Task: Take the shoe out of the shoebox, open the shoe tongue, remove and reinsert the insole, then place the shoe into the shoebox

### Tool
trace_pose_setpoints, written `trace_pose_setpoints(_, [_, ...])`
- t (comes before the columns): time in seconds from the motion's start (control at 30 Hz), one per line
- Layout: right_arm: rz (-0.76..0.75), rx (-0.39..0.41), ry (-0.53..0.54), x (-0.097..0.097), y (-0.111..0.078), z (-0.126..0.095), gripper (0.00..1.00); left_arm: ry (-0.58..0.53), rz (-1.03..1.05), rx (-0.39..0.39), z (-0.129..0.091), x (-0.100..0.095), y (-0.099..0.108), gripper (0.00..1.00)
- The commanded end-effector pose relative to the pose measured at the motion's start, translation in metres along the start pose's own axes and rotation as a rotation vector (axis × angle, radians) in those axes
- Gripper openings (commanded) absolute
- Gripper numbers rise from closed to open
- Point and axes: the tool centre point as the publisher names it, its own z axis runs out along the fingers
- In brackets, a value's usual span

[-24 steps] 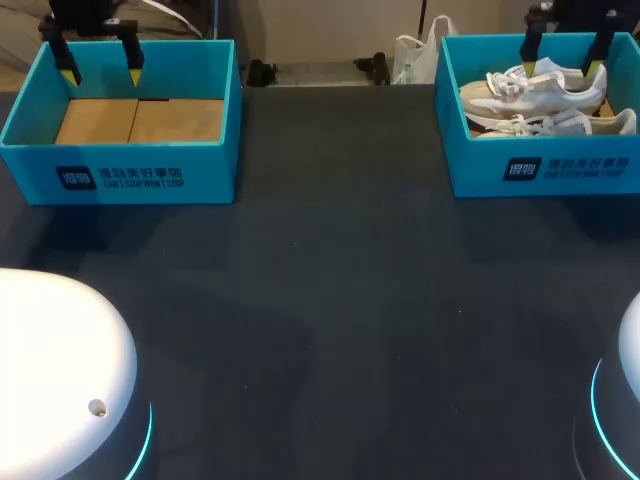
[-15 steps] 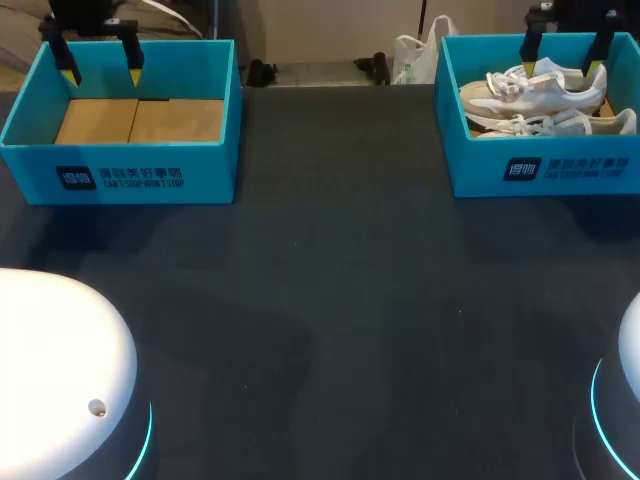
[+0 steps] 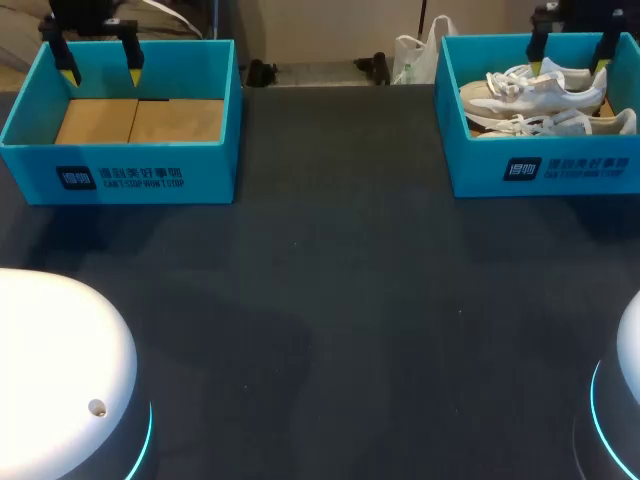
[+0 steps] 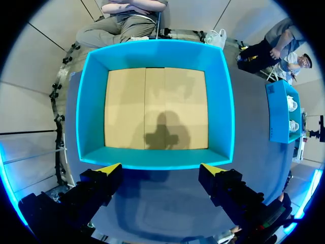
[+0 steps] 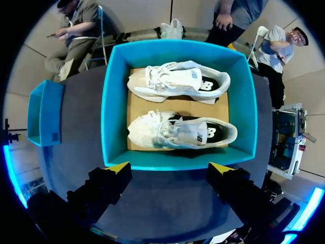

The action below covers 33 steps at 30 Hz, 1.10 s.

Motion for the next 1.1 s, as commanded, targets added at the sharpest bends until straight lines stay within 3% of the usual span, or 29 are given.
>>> trace_pose_setpoints(0.03, [-0.001,0.007,0.002,-0.013,0.002,0.005,1.0,0.0,0.0,0.0,0.0,0.0,0.0,1.0])
trace_pose_setpoints(0.5, [-0.047,-0.002,-0.035,-0.062,0.006,0.034,0.98,0.0,0.0,0.0,0.0,0.0,0.0,1.0])
trace_pose_setpoints(0.63, [-0.045,-0.001,-0.045,-0.078,0.008,0.045,0.89,0.0,0.0,0.0,0.0,0.0,0.0,1.0])
trace_pose_setpoints(0.77, [-0.044,-0.013,-0.05,-0.097,0.012,0.052,1.0,0.0,0.0,0.0,0.0,0.0,0.0,1.0])
trace_pose_setpoints(1.1, [-0.043,-0.011,-0.043,-0.131,0.022,0.075,1.0,0.0,0.0,0.0,0.0,0.0,0.0,1.0])
